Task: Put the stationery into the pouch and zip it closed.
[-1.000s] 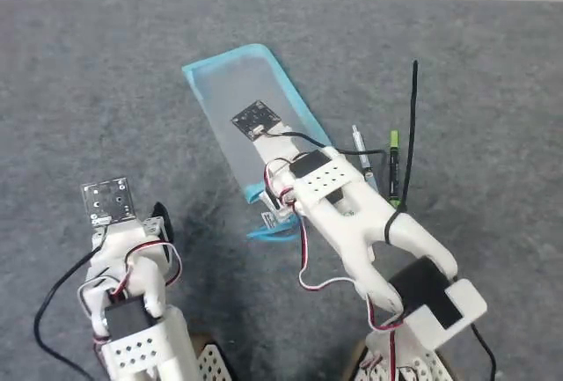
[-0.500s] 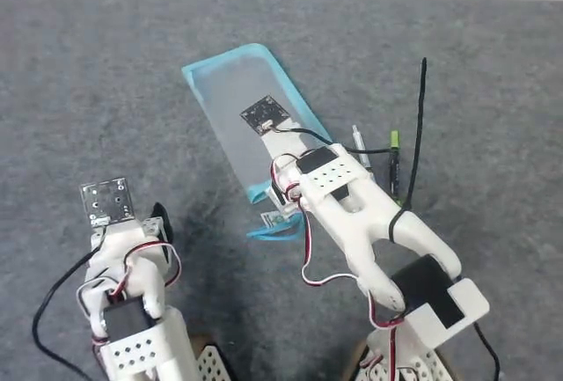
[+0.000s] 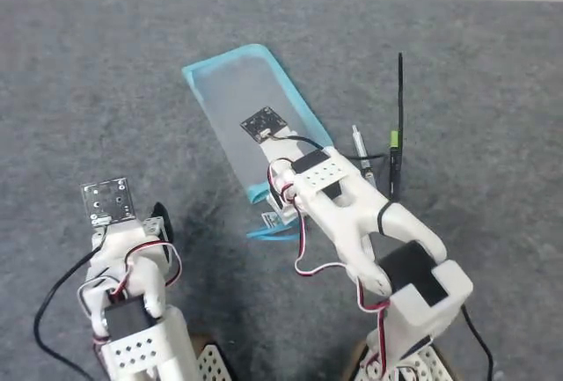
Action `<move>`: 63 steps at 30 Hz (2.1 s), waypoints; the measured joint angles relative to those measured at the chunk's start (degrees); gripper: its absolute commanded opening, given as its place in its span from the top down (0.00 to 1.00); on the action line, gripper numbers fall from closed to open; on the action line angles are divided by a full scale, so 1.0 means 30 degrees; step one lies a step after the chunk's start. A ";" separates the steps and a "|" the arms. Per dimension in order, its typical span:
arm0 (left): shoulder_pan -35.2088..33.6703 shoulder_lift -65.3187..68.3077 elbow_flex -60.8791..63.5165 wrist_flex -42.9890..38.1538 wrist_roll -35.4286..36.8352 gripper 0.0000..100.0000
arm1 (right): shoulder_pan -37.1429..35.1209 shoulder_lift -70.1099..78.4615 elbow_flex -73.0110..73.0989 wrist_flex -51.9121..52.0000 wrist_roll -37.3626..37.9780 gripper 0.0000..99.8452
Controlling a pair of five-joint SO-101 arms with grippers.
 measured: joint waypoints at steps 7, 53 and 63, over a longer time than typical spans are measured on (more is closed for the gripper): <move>-0.0059 0.0000 0.0000 0.0000 0.0029 0.82 | 0.0322 0.0293 -0.0615 0.0029 -0.0029 0.98; 1.2396 1.0696 -0.9436 -0.0586 -0.5040 0.70 | -0.1172 -1.9399 0.7531 0.2081 0.3399 0.99; 1.1311 1.0608 -0.7033 -0.4103 -0.4454 0.71 | -0.1319 -1.9370 0.7531 0.2168 0.3399 0.99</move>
